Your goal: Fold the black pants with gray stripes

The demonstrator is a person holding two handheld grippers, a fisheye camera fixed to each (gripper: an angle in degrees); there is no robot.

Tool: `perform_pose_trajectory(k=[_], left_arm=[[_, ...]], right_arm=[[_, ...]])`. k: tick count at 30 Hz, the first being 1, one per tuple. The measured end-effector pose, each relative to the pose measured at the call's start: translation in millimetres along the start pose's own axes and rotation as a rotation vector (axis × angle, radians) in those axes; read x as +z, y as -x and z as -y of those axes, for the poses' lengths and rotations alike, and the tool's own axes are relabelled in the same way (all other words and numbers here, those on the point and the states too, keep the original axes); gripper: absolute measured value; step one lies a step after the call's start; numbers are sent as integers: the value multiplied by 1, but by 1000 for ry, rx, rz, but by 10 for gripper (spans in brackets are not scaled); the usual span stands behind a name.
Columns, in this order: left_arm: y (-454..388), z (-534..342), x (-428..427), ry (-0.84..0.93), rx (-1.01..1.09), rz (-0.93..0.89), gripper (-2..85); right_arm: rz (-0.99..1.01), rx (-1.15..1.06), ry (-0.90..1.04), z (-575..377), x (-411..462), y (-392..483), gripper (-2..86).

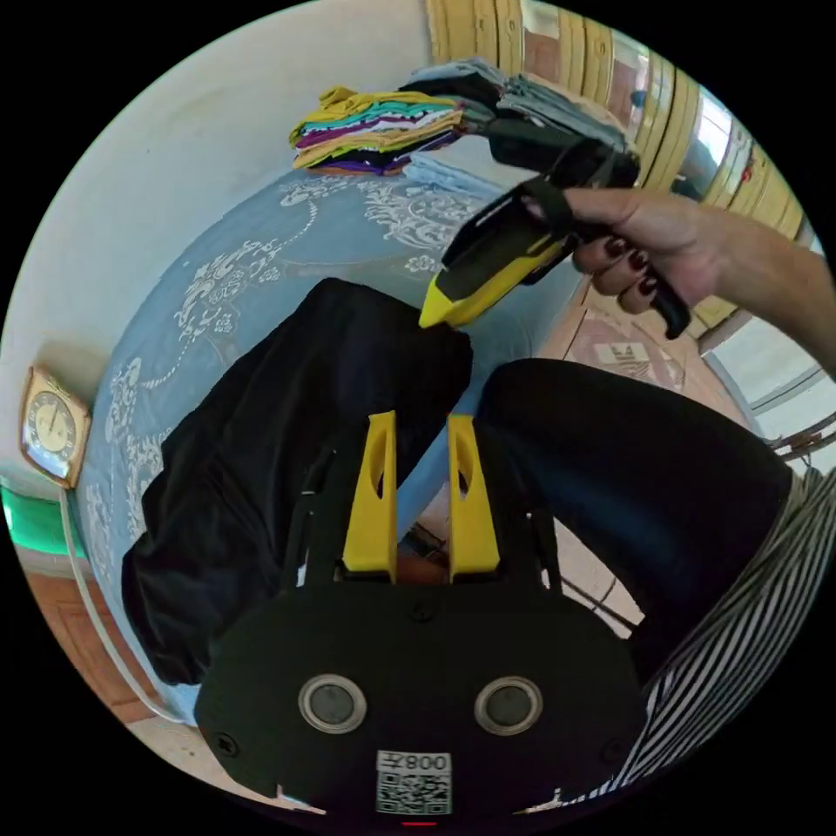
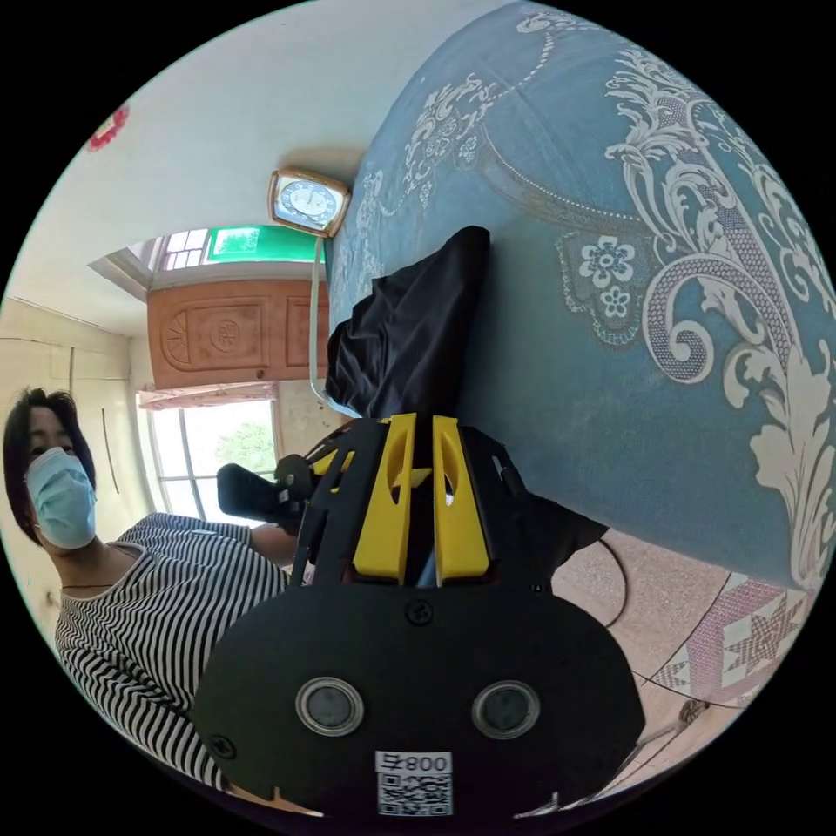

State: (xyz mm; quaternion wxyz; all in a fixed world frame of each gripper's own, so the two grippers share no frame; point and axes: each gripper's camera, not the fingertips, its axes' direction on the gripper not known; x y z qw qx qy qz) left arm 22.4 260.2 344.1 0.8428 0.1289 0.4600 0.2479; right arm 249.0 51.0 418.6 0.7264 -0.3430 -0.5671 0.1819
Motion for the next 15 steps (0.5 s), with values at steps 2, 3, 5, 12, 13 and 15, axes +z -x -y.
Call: perform_pose_trajectory(k=[2, 3, 5, 12, 13, 15], left_arm=[[-9, -5, 4, -23, -28, -7, 54], [-10, -7, 4, -32, -39, -8, 50], [-12, -15, 5, -63, -80, -37, 38], [-21, -28, 7, -115, -142, -78, 27], [-22, -30, 7, -121, -148, -82, 26], [-25, -33, 7, -129, -156, -88, 26]], right_arm=[[8, -21, 15, 2, -4, 9, 38], [4, -26, 14, 3, -5, 11, 38], [-8, -33, -9, 6, -16, 14, 39], [-17, 82, -152, 32, -54, -13, 64], [-15, 103, -156, 40, -55, -17, 73], [4, 107, -151, 53, -54, -17, 82]])
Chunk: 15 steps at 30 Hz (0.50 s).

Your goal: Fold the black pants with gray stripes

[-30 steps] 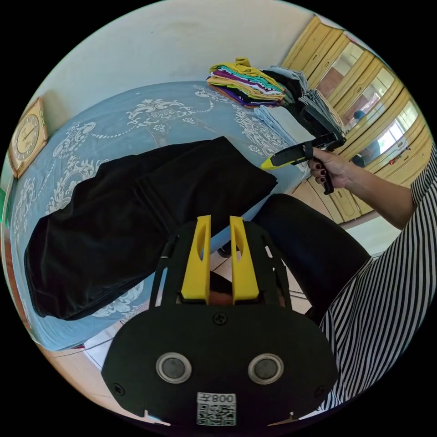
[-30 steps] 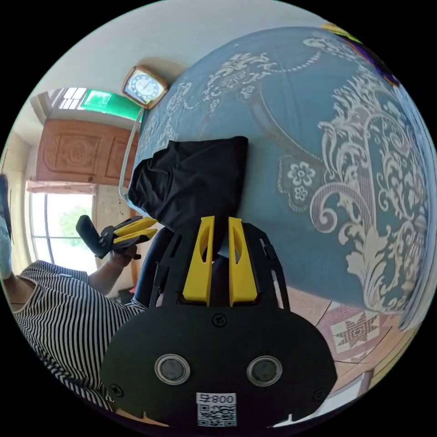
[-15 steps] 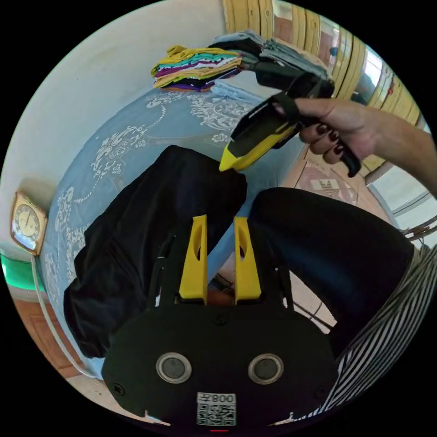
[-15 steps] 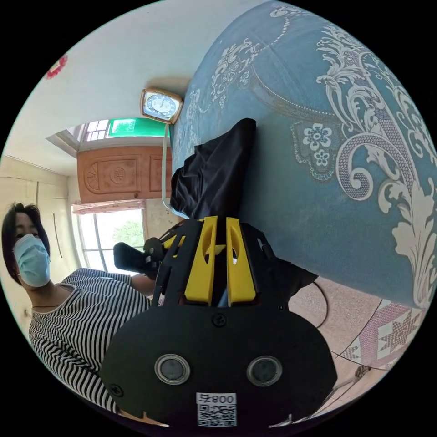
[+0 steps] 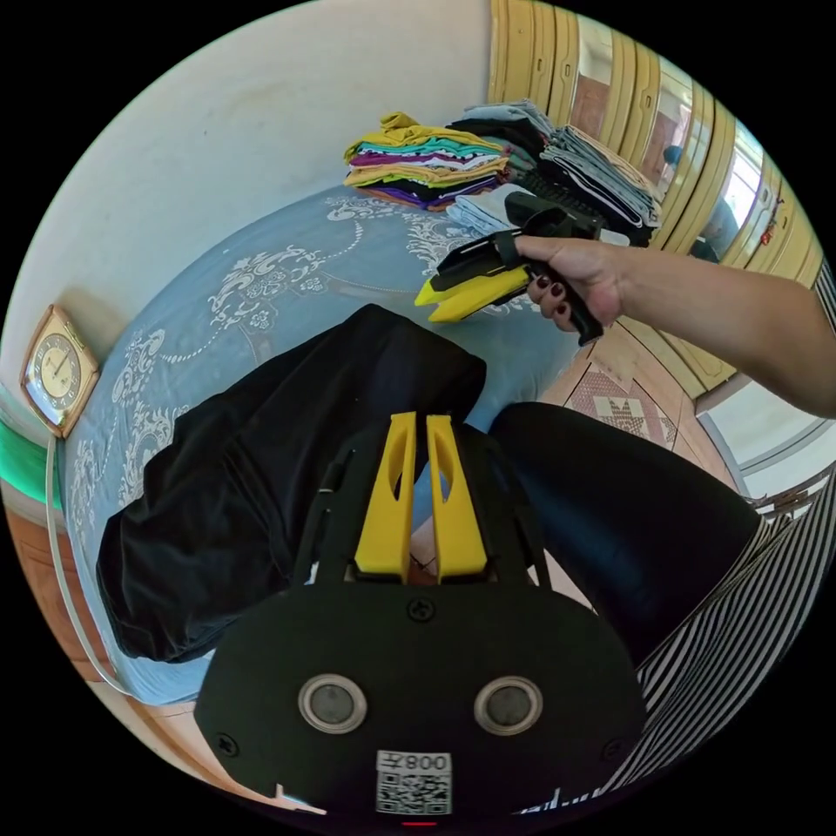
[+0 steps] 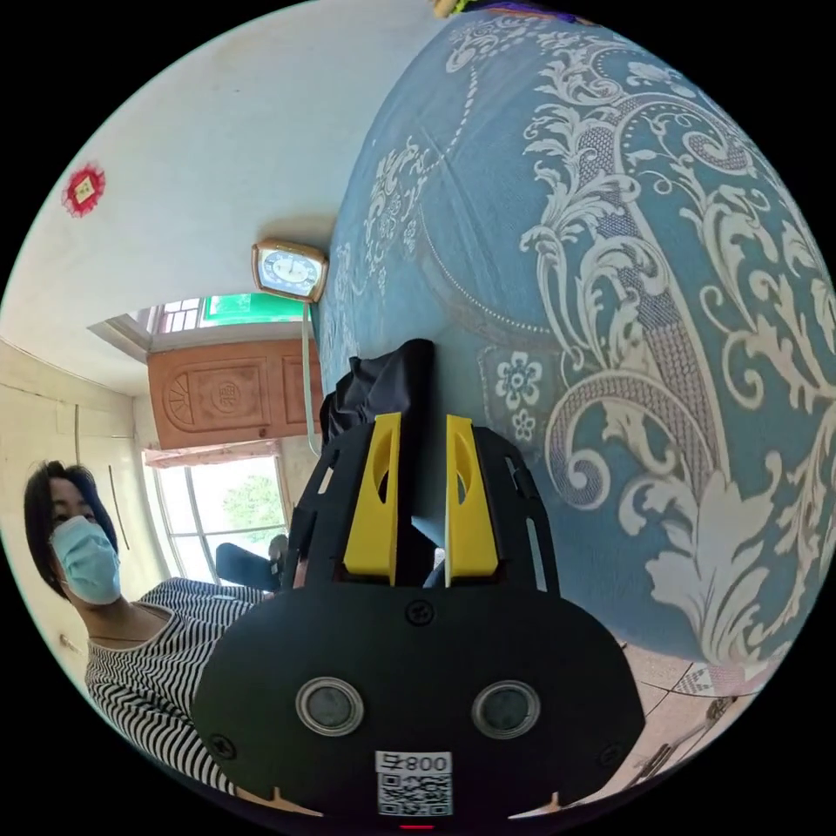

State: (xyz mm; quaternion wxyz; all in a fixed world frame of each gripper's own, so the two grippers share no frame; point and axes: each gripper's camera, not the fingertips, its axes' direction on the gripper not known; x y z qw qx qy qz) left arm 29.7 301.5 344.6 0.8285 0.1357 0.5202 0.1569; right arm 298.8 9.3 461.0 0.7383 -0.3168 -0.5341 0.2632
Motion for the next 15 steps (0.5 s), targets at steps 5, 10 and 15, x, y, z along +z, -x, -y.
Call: perform_pose_trajectory(k=[5, 10, 15], left_arm=[[-8, -8, -4, -23, -10, -7, 28], [-18, -14, 0, 13, 3, -51, 44], [-39, -15, -1, 55, 83, -27, 100]], right_arm=[[-26, -4, 32, 30, 14, 11, 89], [-3, 6, 82, 46, 28, 14, 80], [-34, -3, 121, 52, 37, 21, 64]])
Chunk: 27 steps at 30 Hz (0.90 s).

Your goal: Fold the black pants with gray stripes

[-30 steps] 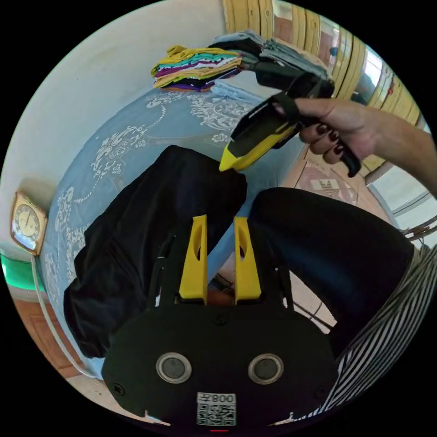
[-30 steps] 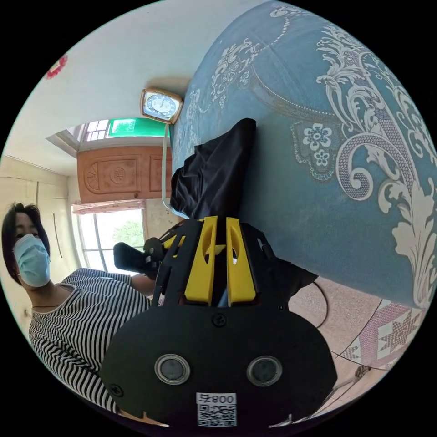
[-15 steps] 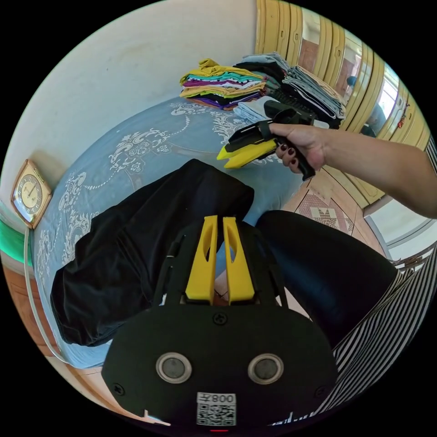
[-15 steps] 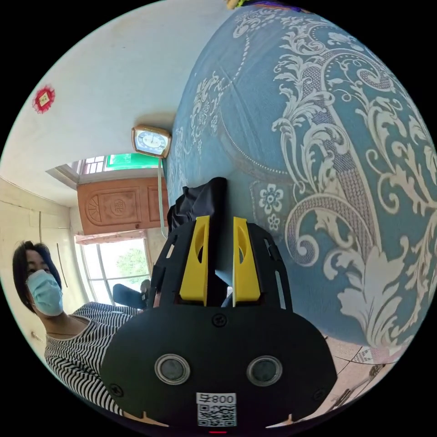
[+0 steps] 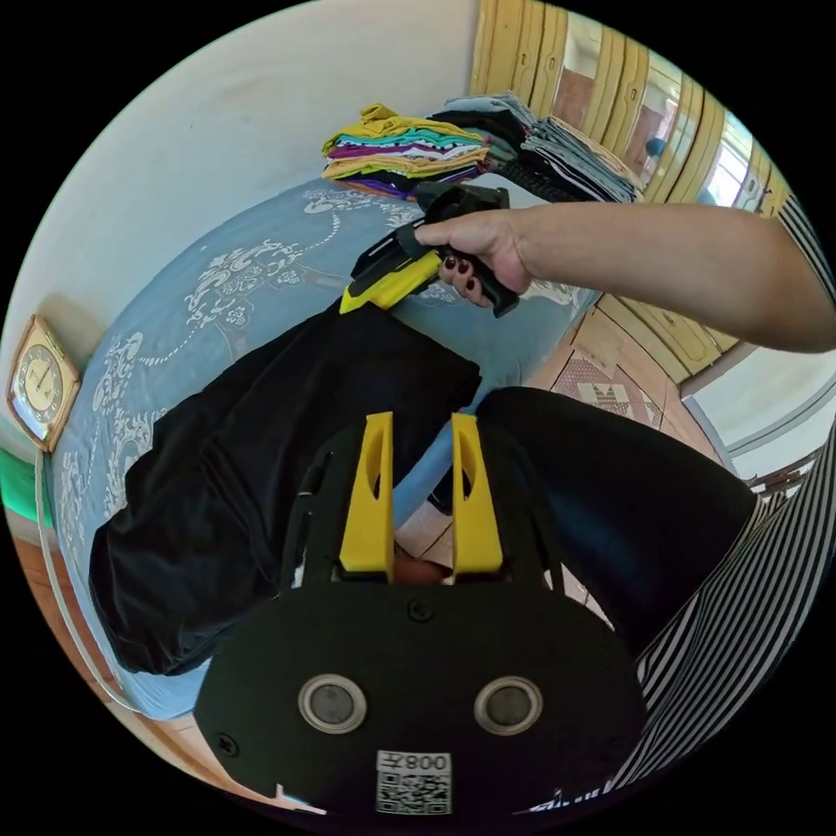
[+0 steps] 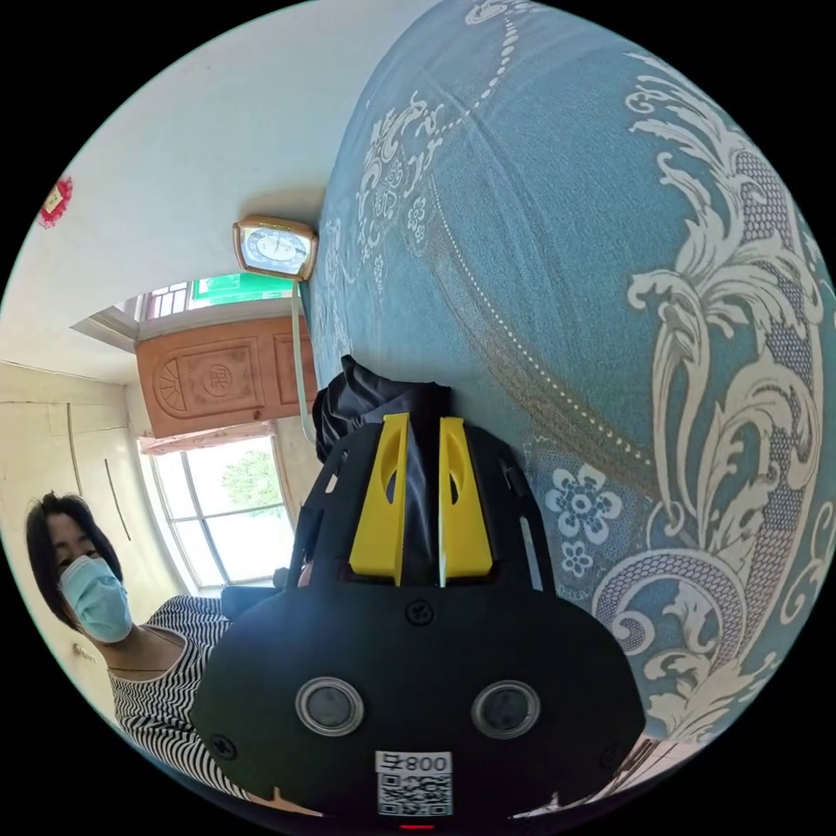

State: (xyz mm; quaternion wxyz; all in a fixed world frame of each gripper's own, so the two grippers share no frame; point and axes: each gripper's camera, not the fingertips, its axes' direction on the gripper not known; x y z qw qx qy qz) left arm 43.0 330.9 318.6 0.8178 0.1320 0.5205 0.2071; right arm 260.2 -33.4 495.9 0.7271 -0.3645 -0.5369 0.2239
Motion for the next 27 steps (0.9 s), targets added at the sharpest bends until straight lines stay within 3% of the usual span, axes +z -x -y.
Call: perform_pose_trajectory(k=[6, 13, 27], left_arm=[[-28, 3, -2, 74, 122, 194, 80], [-13, 3, -52, 32, 1, 57, 35], [-10, 17, -189, -137, 0, -199, 27]], right_arm=[[17, -4, 10, 1, 4, 3, 41], [39, -35, 9, -2, 8, 8, 24], [47, 41, -138, -63, -38, -23, 19]])
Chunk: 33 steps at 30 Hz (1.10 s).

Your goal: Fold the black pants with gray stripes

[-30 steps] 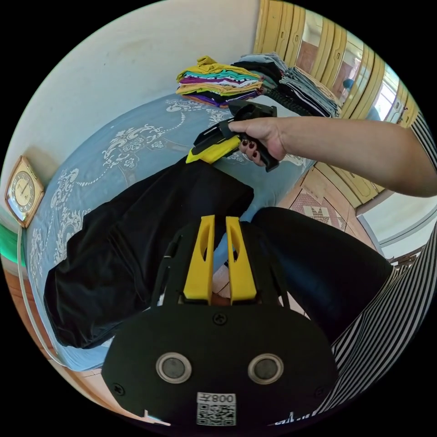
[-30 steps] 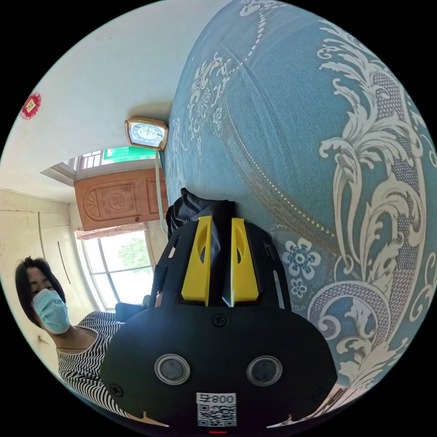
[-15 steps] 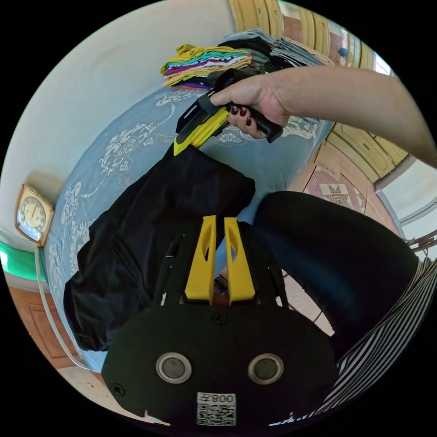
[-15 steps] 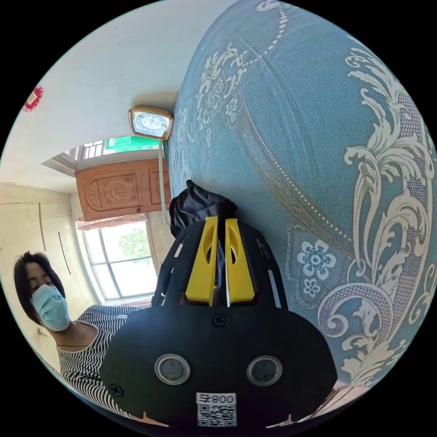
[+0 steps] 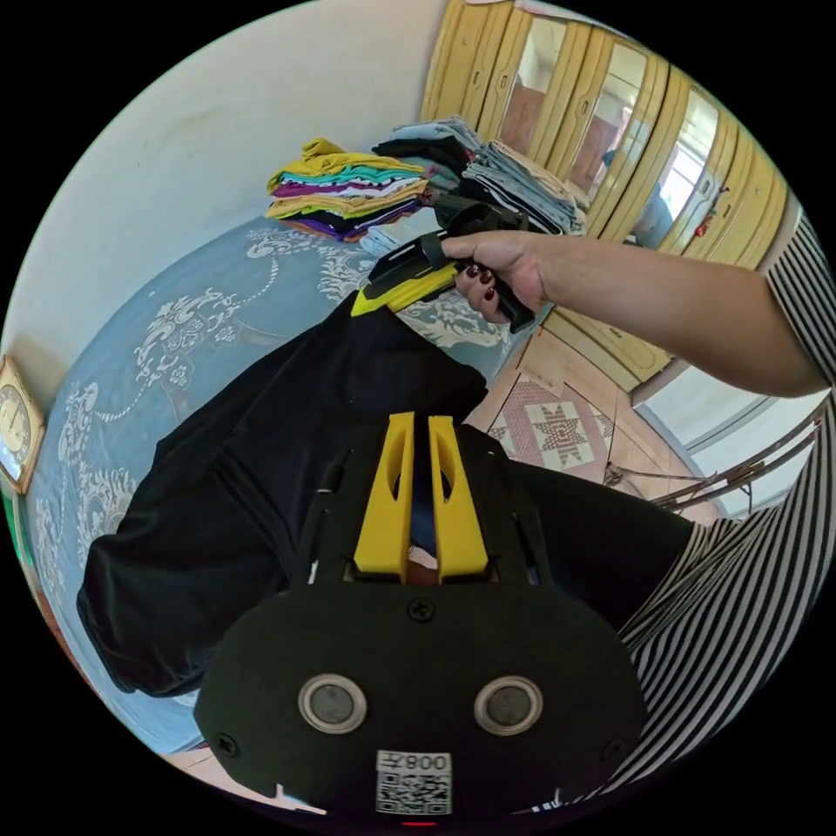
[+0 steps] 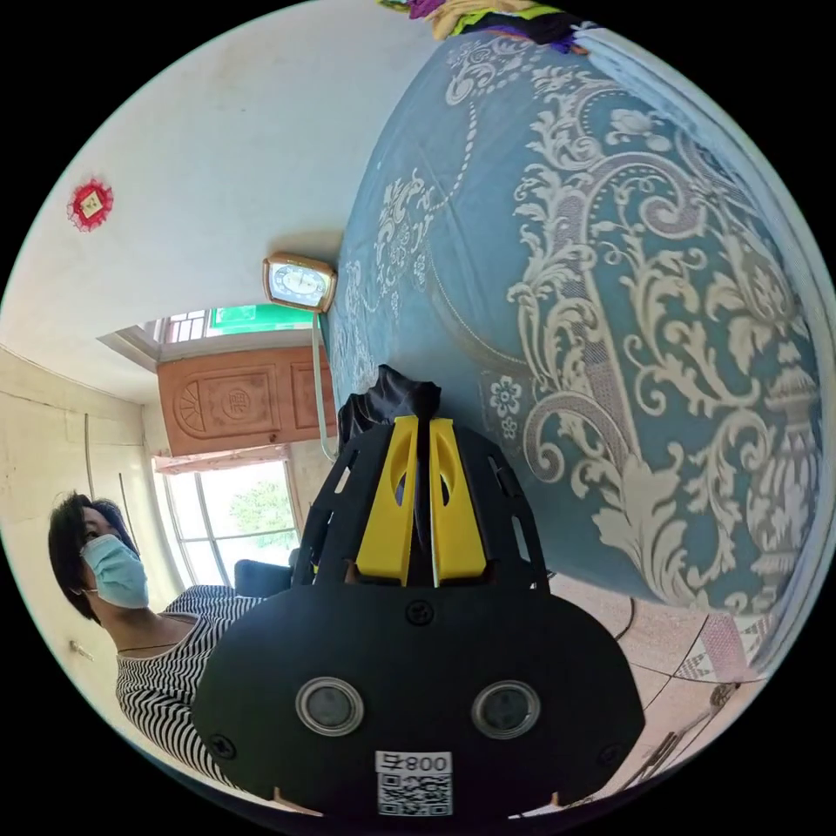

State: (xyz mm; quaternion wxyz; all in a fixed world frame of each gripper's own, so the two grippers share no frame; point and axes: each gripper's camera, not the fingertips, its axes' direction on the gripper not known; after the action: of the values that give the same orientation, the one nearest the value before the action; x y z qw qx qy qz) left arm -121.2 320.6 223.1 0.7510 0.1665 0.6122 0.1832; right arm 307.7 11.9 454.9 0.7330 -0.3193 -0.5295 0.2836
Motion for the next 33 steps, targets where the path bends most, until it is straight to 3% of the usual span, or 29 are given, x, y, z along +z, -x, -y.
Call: perform_pose_trajectory(k=[6, 13, 23, 33], left_arm=[[45, -17, -102, -152, -222, -110, 27], [125, -86, -237, -411, -601, -183, 28], [194, -173, -356, -534, -972, -150, 29], [214, -210, -432, -647, -1169, -190, 30]], right_arm=[[126, -49, -17, -8, 30, 22, 20], [193, -259, 96, 20, 137, 108, 21], [84, -356, 288, 59, 331, 164, 22], [17, -331, 381, 83, 442, 155, 21]])
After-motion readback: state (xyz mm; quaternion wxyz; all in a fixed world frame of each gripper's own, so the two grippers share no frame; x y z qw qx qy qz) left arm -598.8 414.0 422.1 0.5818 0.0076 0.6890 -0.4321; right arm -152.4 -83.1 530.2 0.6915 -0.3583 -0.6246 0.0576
